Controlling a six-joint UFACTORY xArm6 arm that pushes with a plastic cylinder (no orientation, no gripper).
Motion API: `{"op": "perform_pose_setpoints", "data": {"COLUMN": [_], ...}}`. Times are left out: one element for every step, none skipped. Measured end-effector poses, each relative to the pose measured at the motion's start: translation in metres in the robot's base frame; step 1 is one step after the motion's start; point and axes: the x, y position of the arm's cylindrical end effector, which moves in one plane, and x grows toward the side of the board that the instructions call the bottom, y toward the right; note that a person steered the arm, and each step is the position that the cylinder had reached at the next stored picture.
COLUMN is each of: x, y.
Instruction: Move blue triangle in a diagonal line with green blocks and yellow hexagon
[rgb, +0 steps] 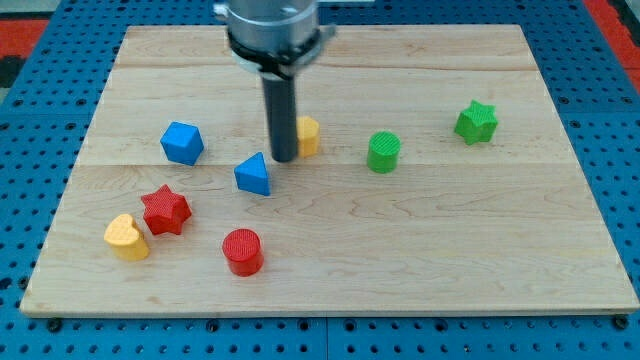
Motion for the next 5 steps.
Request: {"op": "perform_pose_setpoints", "data": {"x": [-0.014,-0.075,-0.042,-0.024,-0.013], "y": [-0.034,-0.018,0.049,0.024,0.024]}}
